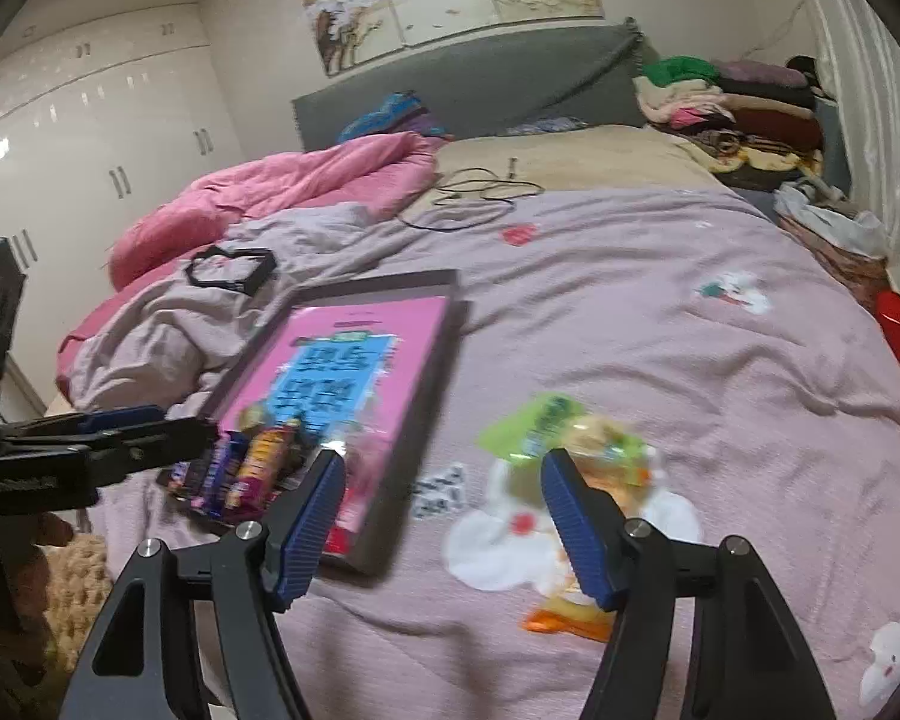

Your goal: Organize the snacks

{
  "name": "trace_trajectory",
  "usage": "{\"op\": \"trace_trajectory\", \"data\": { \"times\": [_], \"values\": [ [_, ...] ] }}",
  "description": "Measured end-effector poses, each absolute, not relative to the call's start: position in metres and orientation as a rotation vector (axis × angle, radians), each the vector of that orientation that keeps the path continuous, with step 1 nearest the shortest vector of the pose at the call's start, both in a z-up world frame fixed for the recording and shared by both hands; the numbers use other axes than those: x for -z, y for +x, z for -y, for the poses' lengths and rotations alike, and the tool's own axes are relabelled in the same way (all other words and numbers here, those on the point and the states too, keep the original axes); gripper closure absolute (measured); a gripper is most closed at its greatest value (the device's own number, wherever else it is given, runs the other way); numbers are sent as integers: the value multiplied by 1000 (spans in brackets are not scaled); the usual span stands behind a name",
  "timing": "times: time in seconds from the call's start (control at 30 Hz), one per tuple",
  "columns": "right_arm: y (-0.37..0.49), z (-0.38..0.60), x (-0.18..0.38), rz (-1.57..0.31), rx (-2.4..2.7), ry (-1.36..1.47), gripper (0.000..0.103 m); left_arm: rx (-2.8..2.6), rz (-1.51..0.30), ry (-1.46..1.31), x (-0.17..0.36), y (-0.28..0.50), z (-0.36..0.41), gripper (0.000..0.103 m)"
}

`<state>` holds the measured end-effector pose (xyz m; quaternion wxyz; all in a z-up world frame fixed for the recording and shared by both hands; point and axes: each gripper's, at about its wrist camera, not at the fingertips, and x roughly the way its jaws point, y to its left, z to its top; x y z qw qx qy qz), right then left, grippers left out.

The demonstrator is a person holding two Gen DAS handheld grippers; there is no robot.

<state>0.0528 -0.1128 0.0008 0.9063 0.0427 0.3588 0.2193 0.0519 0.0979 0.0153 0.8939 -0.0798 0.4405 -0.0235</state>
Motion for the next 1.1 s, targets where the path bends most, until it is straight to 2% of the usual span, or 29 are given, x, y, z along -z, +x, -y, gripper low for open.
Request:
{"op": "trace_trajectory", "data": {
  "times": [0.3, 0.5, 0.93, 1.1],
  "values": [
    [67, 148, 33, -851, -319, 88, 35, 157, -937, -124, -16, 77, -47, 25],
    [76, 148, 64, -938, -314, 85, 35, 257, -999, -128, 1, 111, -3, 25],
    [85, 158, 79, -942, -320, 124, 35, 336, -1175, -279, 59, 188, 39, 25],
    [87, 150, 82, -932, -327, 88, 37, 337, -1207, -257, 73, 200, 54, 29]
  ]
}}
